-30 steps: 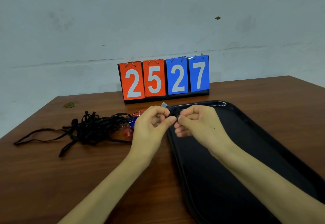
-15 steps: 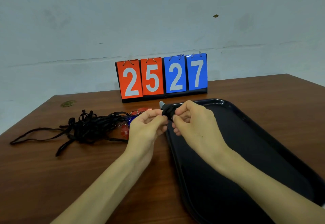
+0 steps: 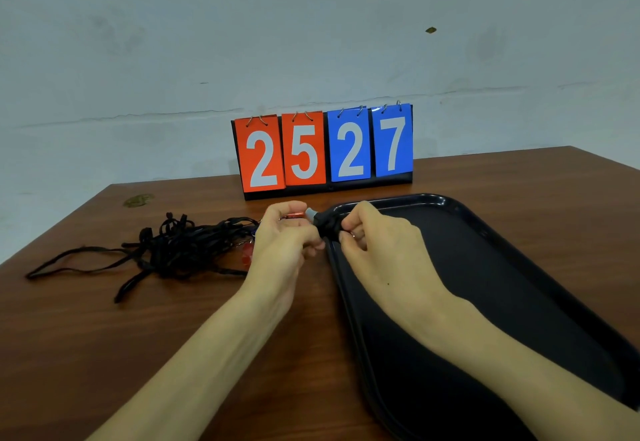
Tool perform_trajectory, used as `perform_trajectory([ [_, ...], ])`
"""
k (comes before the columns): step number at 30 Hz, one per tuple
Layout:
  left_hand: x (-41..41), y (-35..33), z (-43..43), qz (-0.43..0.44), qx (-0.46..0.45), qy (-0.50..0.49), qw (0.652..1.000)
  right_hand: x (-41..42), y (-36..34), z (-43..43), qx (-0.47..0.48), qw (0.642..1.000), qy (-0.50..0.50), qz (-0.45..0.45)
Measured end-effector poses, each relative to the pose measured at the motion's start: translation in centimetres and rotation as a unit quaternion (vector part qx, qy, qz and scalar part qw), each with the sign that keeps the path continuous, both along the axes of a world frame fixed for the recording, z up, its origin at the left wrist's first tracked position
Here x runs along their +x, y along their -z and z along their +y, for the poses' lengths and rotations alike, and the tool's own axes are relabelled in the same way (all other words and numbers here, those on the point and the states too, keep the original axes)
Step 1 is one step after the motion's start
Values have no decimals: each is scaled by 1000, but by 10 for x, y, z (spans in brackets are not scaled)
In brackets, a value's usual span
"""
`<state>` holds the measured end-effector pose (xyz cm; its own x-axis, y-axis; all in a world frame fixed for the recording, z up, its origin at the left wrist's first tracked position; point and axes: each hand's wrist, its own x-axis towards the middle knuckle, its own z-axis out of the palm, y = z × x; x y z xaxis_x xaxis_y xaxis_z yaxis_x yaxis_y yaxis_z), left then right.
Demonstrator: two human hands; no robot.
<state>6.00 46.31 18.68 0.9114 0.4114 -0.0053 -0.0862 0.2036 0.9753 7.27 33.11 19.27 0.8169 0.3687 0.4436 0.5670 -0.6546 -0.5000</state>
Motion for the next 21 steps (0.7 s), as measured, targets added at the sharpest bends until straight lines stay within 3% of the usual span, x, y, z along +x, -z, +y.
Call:
perform_trajectory([
  [5,-1,-5,3,-7,24,30,999,2,1,-2,7,1000,7,-2],
  [13,1,-8,11,-8,4,123,992,15,4,-6,126,990,-13,68],
  [15,6,-5,19,1,65,107,992,24,2,-12,174,982,18,77],
  [18,16,6,40,31,273,-50,960,44,-4,-23,222,958,67,168],
  [21,23,18,62,43,334,-131,932,68,-3,-27,183,945,118,245],
])
